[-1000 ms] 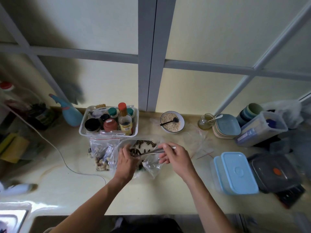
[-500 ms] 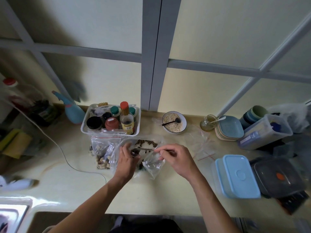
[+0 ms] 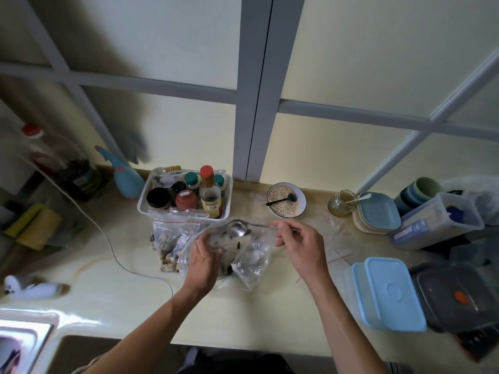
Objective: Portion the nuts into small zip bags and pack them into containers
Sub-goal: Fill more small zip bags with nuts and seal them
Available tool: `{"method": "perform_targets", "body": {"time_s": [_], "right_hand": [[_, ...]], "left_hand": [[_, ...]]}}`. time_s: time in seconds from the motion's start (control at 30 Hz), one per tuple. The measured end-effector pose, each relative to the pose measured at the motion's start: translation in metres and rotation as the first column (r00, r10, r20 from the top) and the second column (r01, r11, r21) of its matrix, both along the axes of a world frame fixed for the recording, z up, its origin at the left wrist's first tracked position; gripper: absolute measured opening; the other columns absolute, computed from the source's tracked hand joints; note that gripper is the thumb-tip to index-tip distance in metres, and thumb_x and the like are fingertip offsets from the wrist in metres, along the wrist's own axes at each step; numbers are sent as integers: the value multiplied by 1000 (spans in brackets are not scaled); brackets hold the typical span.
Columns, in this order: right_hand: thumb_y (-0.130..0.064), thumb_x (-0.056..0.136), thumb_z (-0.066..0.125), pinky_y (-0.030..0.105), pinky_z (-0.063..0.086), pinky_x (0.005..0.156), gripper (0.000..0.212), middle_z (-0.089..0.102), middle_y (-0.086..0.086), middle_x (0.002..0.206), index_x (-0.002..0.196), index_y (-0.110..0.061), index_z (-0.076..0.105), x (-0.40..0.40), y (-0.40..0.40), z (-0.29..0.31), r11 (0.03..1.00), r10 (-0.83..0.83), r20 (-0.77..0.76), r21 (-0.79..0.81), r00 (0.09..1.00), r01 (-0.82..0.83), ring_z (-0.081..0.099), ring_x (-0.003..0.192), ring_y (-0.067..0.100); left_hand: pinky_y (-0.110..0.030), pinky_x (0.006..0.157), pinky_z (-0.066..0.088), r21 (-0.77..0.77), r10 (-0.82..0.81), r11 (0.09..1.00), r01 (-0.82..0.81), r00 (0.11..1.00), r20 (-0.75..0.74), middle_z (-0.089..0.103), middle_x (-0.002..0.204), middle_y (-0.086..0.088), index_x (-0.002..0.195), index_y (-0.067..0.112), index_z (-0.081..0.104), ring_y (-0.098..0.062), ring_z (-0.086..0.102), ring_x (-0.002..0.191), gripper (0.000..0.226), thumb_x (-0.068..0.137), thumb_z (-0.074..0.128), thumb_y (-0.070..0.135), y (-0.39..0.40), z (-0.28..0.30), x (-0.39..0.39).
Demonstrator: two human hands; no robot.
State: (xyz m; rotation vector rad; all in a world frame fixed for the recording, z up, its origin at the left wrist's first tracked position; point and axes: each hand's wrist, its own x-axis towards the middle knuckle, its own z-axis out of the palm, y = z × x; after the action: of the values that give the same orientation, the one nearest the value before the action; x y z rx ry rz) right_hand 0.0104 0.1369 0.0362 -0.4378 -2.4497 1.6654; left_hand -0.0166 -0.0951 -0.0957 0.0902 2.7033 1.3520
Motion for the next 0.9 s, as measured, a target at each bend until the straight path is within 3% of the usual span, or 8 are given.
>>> {"method": "perform_targets", "body": {"time_s": [0.13,0.23,0.33,0.47,0.57,0.63,0.73,0.9], "right_hand": [[-27,101,56,23,54,66,22,72,-6,70,93,-29,76,-1,-2,-11,992,-123,123,8,985,123,70,62,8],[-33,102,53,30,55,71,23,72,-1,67,90,-30,72,0,-6,-29,993,-120,246,26,962,117,71,64,11],[-36,102,51,38,57,72,24,74,0,68,90,-23,68,-1,-9,-58,984,-135,346,-63,928,167,73,66,20],[-28,104,49,33,53,62,23,75,4,78,96,-11,62,0,-9,-87,948,-183,405,-169,896,270,74,63,25],[-24,105,48,30,51,58,23,74,4,79,93,-10,62,1,-8,-97,946,-174,417,-179,892,269,72,61,23],[-22,106,47,27,48,53,24,71,5,77,92,-10,62,1,-6,-104,937,-133,453,-232,882,261,69,58,22],[-24,104,50,28,45,50,26,70,7,77,88,-10,65,4,-1,-119,954,-102,550,-182,829,238,67,56,24],[-37,100,55,20,35,39,42,69,11,67,78,-4,68,3,5,-125,970,-93,714,-94,694,226,64,46,23]], "left_hand": [[-41,112,35,-13,-9,1000,9,1000,-18,42,135,-10,145,5,31,-26,42,128,53,103,51,31,-4,-2,2],[-35,112,33,-7,-9,1000,9,999,-49,40,132,-3,143,6,32,-23,42,127,50,103,50,30,-4,1,3],[-30,109,35,4,-29,1000,30,994,-102,39,128,2,141,8,33,-18,43,123,46,103,51,27,-3,8,7],[-35,93,49,20,-37,999,40,989,-146,52,128,-4,137,17,32,-19,55,111,45,100,55,24,-7,15,10],[-30,76,52,29,-1,1000,6,982,-189,57,112,1,132,16,36,-8,58,93,44,97,62,21,-7,26,14],[-28,73,52,47,17,999,-9,984,-178,58,104,6,130,18,37,-2,58,90,45,95,65,23,-6,32,15],[-33,72,54,71,38,997,-29,991,-130,59,100,9,131,21,37,-8,61,89,50,93,69,26,-3,39,15],[-33,73,55,134,88,988,-79,994,-65,59,98,5,129,27,38,-1,60,87,51,90,72,25,2,47,12]]}}
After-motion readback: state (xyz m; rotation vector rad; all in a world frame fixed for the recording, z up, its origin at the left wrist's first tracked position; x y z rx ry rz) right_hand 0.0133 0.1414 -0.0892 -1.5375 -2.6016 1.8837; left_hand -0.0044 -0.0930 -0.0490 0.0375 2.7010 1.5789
